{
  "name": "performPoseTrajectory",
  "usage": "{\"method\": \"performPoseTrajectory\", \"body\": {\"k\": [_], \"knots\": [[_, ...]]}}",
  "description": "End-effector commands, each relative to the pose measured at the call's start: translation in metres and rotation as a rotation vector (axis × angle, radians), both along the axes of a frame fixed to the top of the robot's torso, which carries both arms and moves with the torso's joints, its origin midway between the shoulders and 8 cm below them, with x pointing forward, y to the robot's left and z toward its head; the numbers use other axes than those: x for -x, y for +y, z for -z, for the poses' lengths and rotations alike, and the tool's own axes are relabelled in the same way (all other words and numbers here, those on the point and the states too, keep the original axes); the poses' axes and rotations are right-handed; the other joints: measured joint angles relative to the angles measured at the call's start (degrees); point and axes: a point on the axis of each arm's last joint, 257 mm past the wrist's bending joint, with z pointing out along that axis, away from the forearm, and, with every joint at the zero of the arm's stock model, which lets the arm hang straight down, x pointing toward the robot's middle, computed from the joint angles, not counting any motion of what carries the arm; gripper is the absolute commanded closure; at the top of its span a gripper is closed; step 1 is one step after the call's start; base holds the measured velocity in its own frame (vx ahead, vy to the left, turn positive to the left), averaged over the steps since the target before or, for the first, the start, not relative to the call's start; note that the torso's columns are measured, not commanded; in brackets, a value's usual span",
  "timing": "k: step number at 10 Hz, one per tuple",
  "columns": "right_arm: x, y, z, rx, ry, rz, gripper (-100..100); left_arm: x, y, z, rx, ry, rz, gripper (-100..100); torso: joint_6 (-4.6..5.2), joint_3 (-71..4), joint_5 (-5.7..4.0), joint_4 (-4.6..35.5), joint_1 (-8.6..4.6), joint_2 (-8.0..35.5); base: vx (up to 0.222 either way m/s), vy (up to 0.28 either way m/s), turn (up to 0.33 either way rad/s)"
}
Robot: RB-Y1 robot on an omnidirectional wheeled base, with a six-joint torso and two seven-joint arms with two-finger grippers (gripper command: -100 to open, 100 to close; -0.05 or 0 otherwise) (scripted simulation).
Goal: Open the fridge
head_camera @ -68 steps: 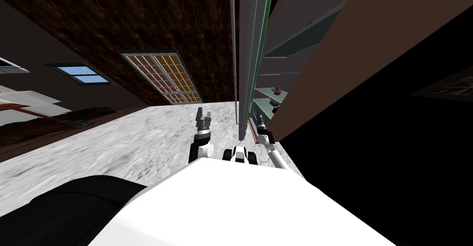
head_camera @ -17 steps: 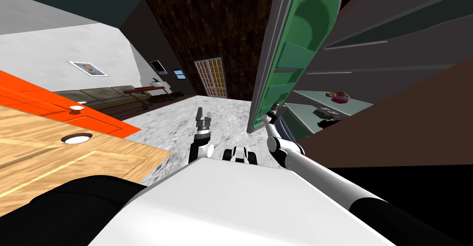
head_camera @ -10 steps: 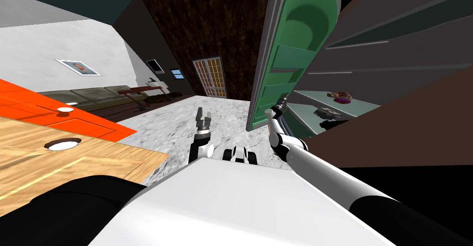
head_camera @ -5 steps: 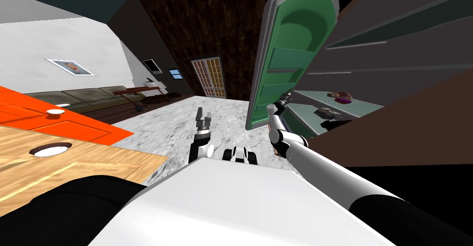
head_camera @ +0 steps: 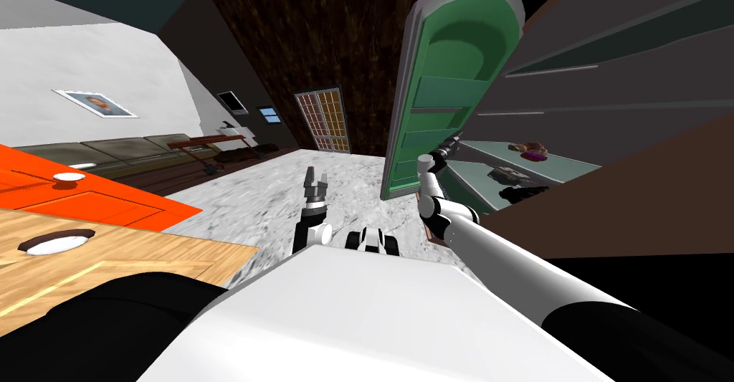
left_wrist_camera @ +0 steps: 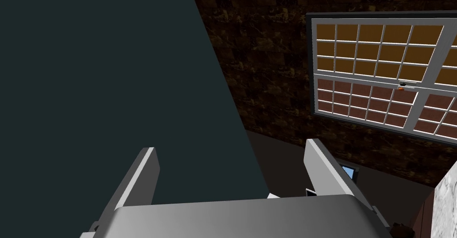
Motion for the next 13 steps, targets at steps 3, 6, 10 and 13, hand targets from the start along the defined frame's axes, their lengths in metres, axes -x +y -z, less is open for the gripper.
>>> {"method": "performPoseTrajectory", "body": {"k": [3,6,10,13], "knots": [[0.004,-0.008,-0.034,-0.037,-0.018,0.037,-100,0.0,0.0,0.0,0.0,0.0,0.0,0,0.0,0.0,0.03,0.0,0.07,0.0,0.03,0.048,-0.031],[0.008,-0.014,-0.063,-0.093,-0.056,0.047,-100,0.0,0.0,0.0,0.0,0.0,0.0,0,0.0,0.0,0.0,0.0,0.0,0.0,0.041,0.045,-0.04],[0.012,-0.018,-0.087,-0.136,-0.058,0.059,-100,0.0,0.0,0.0,0.0,0.0,0.0,0,0.0,0.0,0.01,0.0,0.03,0.0,0.035,0.043,-0.037],[0.013,-0.019,-0.098,-0.158,-0.054,0.06,-100,0.0,0.0,0.0,0.0,0.0,0.0,0,0.0,0.0,0.02,0.0,0.06,0.0,0.031,0.045,-0.038]]}}
